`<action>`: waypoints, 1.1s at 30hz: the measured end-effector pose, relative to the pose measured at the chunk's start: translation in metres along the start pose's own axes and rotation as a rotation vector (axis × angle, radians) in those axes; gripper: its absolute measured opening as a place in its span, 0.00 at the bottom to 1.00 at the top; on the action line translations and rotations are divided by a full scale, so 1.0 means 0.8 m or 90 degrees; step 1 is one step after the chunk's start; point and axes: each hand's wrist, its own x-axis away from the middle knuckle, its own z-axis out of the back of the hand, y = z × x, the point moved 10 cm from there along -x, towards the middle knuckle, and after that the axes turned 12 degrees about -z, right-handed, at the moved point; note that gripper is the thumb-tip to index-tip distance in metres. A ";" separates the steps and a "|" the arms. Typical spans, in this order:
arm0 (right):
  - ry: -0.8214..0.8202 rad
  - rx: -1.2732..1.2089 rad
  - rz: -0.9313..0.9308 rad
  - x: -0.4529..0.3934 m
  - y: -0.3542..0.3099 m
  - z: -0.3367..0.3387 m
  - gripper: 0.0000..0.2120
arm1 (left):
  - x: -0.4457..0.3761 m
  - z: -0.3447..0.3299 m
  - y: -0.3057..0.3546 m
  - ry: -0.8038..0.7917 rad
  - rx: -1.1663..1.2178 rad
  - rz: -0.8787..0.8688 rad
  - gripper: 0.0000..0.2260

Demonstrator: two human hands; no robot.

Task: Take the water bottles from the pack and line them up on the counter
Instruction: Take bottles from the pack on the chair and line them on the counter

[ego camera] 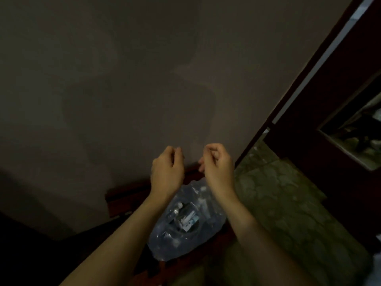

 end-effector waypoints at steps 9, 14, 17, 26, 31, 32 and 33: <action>-0.160 0.124 -0.159 -0.036 0.170 -0.052 0.09 | 0.074 -0.118 -0.189 -0.270 -0.055 0.254 0.18; -0.377 0.340 -0.315 -0.017 0.326 -0.102 0.08 | 0.145 -0.160 -0.295 -0.336 -0.078 0.392 0.14; -0.451 0.420 -0.348 -0.002 0.398 -0.117 0.07 | 0.169 -0.179 -0.337 -0.340 -0.098 0.439 0.15; -0.657 0.672 -0.258 0.000 0.508 -0.175 0.09 | 0.177 -0.210 -0.400 -0.231 -0.129 0.504 0.12; -0.731 0.794 -0.191 0.027 0.540 -0.200 0.14 | 0.176 -0.213 -0.422 -0.160 -0.092 0.518 0.14; -0.718 0.801 -0.152 0.029 0.539 -0.206 0.16 | 0.178 -0.216 -0.425 -0.158 -0.078 0.528 0.14; -0.708 0.799 -0.122 0.028 0.534 -0.210 0.18 | 0.180 -0.216 -0.428 -0.151 -0.071 0.530 0.14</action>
